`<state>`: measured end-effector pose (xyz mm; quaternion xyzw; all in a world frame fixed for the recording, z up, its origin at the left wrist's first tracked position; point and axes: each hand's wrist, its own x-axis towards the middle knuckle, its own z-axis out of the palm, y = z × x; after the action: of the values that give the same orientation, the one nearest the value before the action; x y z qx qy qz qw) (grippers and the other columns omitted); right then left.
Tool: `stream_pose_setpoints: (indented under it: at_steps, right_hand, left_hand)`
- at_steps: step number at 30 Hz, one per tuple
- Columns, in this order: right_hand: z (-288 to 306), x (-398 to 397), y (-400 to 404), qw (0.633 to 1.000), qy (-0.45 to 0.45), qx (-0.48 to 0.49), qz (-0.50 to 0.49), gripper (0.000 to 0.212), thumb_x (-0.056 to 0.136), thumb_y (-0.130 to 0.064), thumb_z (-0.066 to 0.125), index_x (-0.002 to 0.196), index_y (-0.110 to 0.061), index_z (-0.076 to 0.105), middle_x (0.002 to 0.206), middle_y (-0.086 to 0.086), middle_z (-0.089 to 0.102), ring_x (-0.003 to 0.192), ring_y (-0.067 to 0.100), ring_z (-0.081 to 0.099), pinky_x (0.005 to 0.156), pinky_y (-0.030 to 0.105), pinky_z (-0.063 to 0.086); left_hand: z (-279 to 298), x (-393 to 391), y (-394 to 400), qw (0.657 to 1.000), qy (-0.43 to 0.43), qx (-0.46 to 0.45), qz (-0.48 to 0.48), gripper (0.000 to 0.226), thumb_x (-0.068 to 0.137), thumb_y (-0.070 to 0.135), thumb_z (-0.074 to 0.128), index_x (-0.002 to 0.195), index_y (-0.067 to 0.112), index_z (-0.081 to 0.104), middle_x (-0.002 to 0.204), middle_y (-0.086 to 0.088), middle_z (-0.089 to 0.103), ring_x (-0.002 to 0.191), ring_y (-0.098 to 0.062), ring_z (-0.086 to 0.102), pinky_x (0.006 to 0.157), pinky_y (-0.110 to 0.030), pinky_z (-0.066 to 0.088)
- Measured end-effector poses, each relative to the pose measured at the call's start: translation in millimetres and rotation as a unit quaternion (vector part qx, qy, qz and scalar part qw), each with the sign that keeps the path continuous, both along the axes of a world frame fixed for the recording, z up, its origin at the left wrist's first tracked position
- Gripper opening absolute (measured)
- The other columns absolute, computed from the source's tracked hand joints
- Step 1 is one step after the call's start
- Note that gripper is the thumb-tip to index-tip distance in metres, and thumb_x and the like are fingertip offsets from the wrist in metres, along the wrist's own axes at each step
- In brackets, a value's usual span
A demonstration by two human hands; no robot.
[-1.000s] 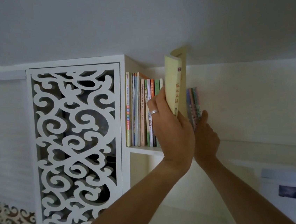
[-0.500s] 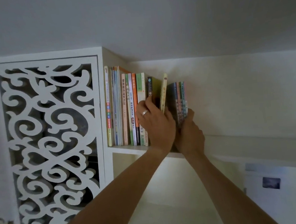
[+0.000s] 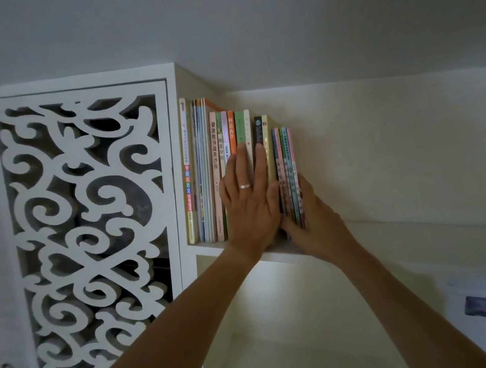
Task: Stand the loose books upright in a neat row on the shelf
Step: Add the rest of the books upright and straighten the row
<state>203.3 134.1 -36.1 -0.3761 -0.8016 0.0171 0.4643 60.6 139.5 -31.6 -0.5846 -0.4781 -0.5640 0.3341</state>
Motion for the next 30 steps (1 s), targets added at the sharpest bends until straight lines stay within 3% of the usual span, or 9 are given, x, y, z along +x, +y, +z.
stream_pose_setpoints:
  at_steps: [4, 6, 9, 13, 17, 20, 25, 30]
  right_hand:
    - [1.6, -1.9, -0.9, 0.999, 0.033, -0.017, 0.009, 0.096, 0.086, -0.071, 0.057, 0.16, -0.038, 0.007, 0.154, -0.006, 0.046, 0.132, 0.018, 0.055, 0.103, 0.039, 0.052]
    - [-0.9, -3.5, 0.0, 0.999, 0.053, -0.012, -0.008, 0.088, 0.092, -0.055, 0.063, 0.16, -0.034, 0.012, 0.148, -0.004, 0.052, 0.124, 0.017, 0.06, 0.096, 0.031, 0.054]
    - [-5.5, -3.5, 1.3, 0.995, 0.065, 0.013, -0.07, 0.082, 0.094, -0.041, 0.062, 0.158, -0.028, 0.014, 0.142, 0.002, 0.054, 0.114, 0.019, 0.063, 0.089, 0.036, 0.062]
    - [-7.4, -2.9, 6.1, 0.993, 0.068, 0.033, -0.092, 0.081, 0.093, -0.05, 0.059, 0.158, -0.028, 0.014, 0.143, 0.003, 0.052, 0.116, 0.02, 0.063, 0.087, 0.041, 0.063]
    - [-6.1, -3.9, 6.4, 0.996, 0.06, 0.014, -0.071, 0.096, 0.083, -0.07, 0.064, 0.156, -0.036, 0.011, 0.145, -0.002, 0.049, 0.124, 0.021, 0.059, 0.091, 0.047, 0.061]
    - [-5.8, -5.8, 4.3, 0.996, 0.048, 0.006, -0.069, 0.108, 0.075, -0.078, 0.065, 0.156, -0.036, 0.009, 0.146, -0.001, 0.048, 0.123, 0.021, 0.06, 0.09, 0.048, 0.061]
    - [-8.2, -6.8, 1.2, 0.993, 0.076, 0.019, -0.091, 0.09, 0.086, -0.065, 0.065, 0.152, -0.032, 0.014, 0.141, 0.001, 0.052, 0.113, 0.02, 0.066, 0.084, 0.04, 0.064]
    - [-8.9, -5.0, -3.4, 0.991, 0.084, 0.013, -0.106, 0.087, 0.086, -0.058, 0.071, 0.148, -0.029, 0.017, 0.14, 0.002, 0.053, 0.112, 0.021, 0.066, 0.083, 0.037, 0.064]
  left_hand:
    - [1.1, -9.1, -2.4, 0.998, -0.024, 0.029, -0.049, 0.052, 0.109, 0.04, 0.027, 0.158, 0.028, 0.038, 0.167, -0.008, 0.026, 0.155, -0.024, 0.018, 0.125, -0.041, 0.015]
    - [0.3, -11.4, -2.0, 0.998, -0.029, 0.034, -0.054, 0.05, 0.11, 0.041, 0.027, 0.156, 0.028, 0.043, 0.163, -0.01, 0.033, 0.152, -0.026, 0.023, 0.124, -0.045, 0.021]
    - [-2.2, -9.8, 1.2, 0.998, -0.038, 0.037, -0.04, 0.047, 0.107, 0.034, 0.042, 0.153, 0.023, 0.047, 0.156, -0.013, 0.039, 0.146, -0.029, 0.031, 0.118, -0.052, 0.033]
    - [-3.2, -7.8, 2.2, 0.999, -0.016, 0.007, -0.042, 0.056, 0.103, 0.05, 0.048, 0.156, 0.032, 0.04, 0.16, -0.01, 0.028, 0.15, -0.028, 0.024, 0.122, -0.044, 0.019]
    - [-4.0, -14.5, 0.6, 0.993, -0.037, 0.026, -0.11, 0.045, 0.106, 0.032, 0.044, 0.151, 0.039, 0.048, 0.159, -0.006, 0.028, 0.15, -0.025, 0.021, 0.122, -0.05, 0.024]
    - [-5.8, -14.5, 2.7, 0.996, -0.025, 0.028, -0.078, 0.052, 0.103, 0.025, 0.054, 0.153, 0.036, 0.046, 0.158, -0.01, 0.03, 0.149, -0.029, 0.024, 0.121, -0.053, 0.028]
    - [-6.4, -10.7, 4.6, 0.999, -0.018, 0.018, -0.022, 0.067, 0.096, 0.039, 0.063, 0.156, 0.02, 0.04, 0.158, -0.014, 0.033, 0.149, -0.031, 0.03, 0.121, -0.044, 0.023]
    - [-8.9, -4.8, 4.8, 0.997, 0.011, 0.022, 0.077, 0.069, 0.096, 0.041, 0.064, 0.156, 0.015, 0.041, 0.156, -0.018, 0.039, 0.147, -0.033, 0.033, 0.12, -0.043, 0.027]
